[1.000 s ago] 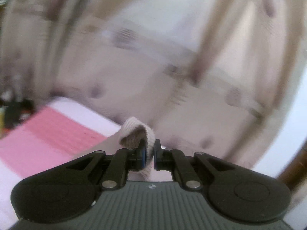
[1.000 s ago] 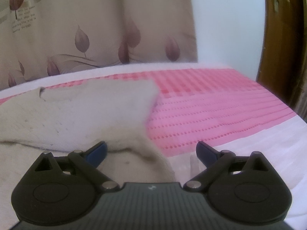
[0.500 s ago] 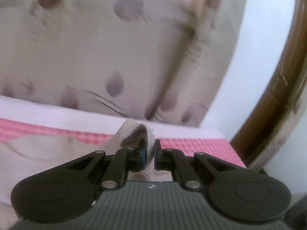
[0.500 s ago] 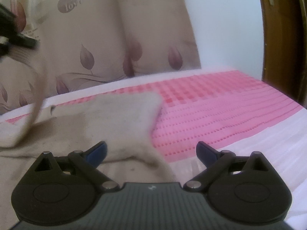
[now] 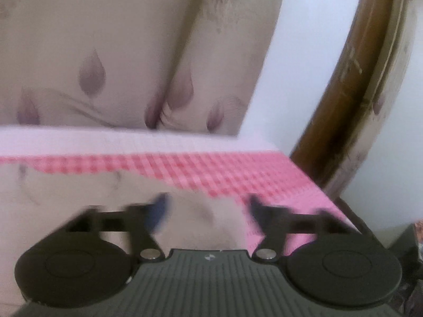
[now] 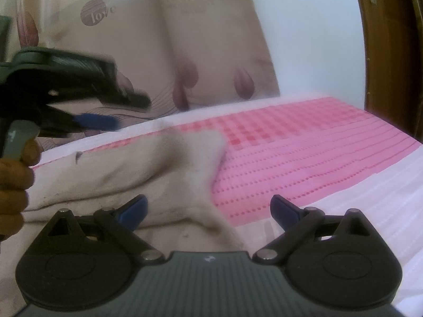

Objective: Fold small clothes

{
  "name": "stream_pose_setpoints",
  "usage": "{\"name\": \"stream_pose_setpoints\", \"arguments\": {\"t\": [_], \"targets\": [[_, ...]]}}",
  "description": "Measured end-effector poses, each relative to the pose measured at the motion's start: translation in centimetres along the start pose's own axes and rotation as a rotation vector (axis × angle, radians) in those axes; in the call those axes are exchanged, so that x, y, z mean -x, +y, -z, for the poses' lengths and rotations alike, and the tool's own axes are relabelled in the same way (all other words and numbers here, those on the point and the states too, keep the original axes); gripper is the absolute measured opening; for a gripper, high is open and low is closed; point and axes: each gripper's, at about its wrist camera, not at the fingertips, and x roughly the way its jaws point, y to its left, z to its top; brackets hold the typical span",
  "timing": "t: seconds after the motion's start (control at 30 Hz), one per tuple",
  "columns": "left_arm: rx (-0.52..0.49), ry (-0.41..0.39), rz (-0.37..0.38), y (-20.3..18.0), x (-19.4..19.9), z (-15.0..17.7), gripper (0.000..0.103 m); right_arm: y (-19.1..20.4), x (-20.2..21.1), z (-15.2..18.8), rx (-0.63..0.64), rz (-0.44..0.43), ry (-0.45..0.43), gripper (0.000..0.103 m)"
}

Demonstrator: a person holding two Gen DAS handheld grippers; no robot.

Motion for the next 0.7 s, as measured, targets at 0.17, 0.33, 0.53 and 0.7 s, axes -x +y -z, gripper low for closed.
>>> {"name": "stream_pose_setpoints", "arguments": {"t": [0.17, 0.33, 0.53, 0.7], "targets": [[-0.051, -0.153, -0.144, 2.9, 8.0, 1.7, 0.103, -0.9, 1.3, 0.2, -0.040, -0.086, -0.067, 0.100], [-0.107, -0.215, -0.336, 8.7, 13.9, 6.9, 0.102, -1.0, 0.6, -1.7, 0.013, -0.229, -0.068, 0.098], [-0.009, -0.114, -0.422, 14.4, 14.3, 11.0, 0.093, -0.2, -5.3, -4.8, 0.074, -0.235, 0.030, 0.067], [0.128, -0.142, -0.397, 16.4, 15.2, 11.1, 0.098, 0.6, -9.9, -5.0, 0.079, -0.219, 0.161, 0.034]]}}
